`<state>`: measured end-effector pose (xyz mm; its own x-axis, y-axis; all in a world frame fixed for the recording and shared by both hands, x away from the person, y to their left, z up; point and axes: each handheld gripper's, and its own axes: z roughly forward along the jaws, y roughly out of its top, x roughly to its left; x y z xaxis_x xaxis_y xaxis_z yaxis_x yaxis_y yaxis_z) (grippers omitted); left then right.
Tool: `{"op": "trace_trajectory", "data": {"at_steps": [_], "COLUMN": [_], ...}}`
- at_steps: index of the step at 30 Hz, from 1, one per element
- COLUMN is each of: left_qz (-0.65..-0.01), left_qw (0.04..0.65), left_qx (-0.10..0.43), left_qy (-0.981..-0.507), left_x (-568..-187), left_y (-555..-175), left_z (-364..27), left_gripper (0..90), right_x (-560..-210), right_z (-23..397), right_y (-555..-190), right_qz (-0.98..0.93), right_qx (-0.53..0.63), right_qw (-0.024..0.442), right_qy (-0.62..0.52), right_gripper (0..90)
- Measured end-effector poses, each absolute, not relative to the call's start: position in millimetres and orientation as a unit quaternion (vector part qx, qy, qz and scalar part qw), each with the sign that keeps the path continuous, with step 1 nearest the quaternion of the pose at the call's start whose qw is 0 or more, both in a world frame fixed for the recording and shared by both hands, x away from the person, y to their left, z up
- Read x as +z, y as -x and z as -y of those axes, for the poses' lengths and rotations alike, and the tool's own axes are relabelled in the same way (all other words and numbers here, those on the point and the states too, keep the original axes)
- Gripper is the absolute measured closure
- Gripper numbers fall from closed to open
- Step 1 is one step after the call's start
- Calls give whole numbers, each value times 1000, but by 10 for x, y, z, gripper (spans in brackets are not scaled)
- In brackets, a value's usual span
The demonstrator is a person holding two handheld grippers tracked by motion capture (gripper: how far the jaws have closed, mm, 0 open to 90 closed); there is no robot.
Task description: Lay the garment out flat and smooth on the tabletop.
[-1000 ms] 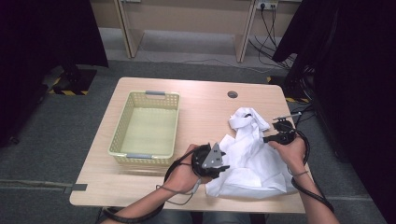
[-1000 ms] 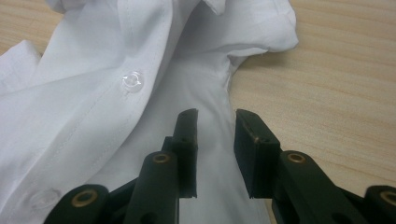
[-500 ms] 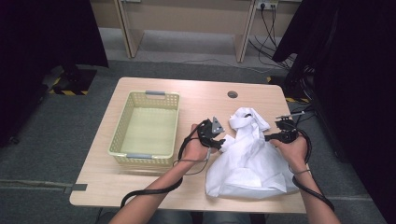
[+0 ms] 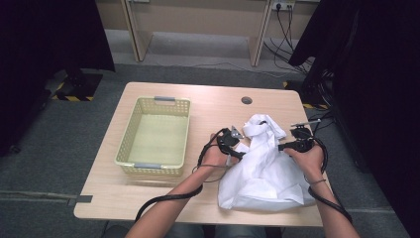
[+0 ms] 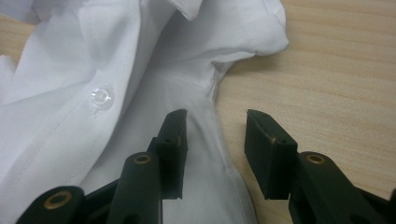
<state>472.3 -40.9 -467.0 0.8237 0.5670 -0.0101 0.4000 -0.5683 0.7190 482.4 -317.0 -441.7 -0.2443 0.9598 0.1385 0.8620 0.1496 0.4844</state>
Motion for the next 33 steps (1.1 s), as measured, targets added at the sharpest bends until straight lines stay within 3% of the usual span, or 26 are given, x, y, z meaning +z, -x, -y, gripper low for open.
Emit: {"op": "trace_trajectory", "data": {"at_steps": [3, 6, 16, 33], "left_qz": [-276, -276, -284, -296], "left_qw": [370, 370, 375, 362], "left_qx": [107, 107, 103, 206], "left_qy": [-881, -881, -877, -859], "left_x": [-4712, -4703, -4700, -4457], "left_y": [-4728, -4730, -4719, -4765], "left_z": [435, 451, 507, 232], "left_gripper": [439, 542, 819, 847], "right_x": [-4460, -4471, -4486, -4420], "right_z": [3168, 3151, 3115, 3289], "right_y": [-4847, -4846, -4820, -4771], "right_qz": [-752, -753, -759, -749], "right_qx": [238, 239, 244, 252], "right_qw": [99, 101, 94, 97], "right_qy": [-607, -605, -596, -605], "right_gripper": [598, 634, 863, 885]}}
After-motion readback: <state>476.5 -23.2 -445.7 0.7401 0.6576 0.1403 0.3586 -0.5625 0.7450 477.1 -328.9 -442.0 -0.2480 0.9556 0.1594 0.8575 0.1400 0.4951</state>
